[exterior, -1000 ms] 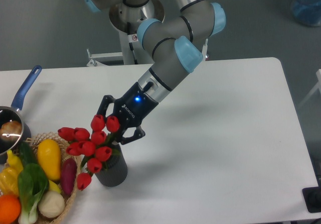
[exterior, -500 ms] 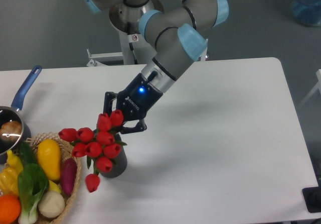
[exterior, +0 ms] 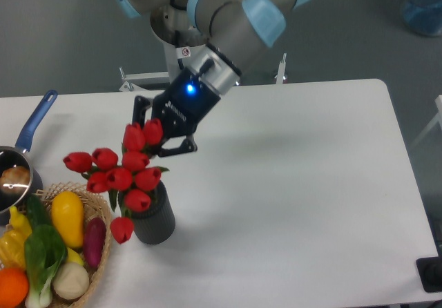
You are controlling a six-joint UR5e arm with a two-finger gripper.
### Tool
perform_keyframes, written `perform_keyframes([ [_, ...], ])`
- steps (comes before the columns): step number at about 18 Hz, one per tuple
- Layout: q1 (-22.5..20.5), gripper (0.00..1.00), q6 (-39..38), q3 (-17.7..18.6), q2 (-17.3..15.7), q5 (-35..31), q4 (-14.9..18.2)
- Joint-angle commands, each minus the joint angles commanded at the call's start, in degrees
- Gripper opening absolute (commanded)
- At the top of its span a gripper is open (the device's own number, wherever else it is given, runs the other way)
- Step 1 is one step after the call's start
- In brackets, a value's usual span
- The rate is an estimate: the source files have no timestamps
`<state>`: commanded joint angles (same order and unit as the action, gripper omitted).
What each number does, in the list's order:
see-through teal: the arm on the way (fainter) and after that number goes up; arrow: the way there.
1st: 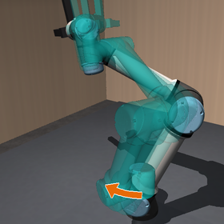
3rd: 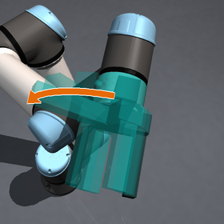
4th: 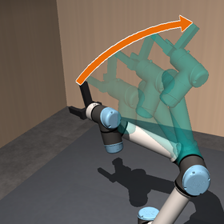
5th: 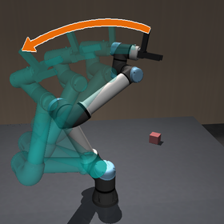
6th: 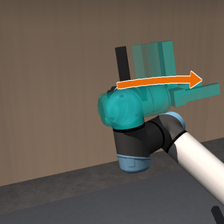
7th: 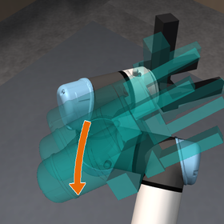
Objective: Pick up the flowers from the vase
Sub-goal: 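Lift the gripped tulips straight up out of the grey vase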
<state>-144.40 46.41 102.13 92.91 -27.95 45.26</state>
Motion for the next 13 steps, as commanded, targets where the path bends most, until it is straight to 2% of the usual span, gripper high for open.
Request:
perform_keyframes([
  [6, -1.58, 0.00, -0.45, -1.14, -3.17, 0.35, 0.00],
  [13, -5.36, 0.00, -0.45, -2.03, -6.15, 0.35, 0.00],
])
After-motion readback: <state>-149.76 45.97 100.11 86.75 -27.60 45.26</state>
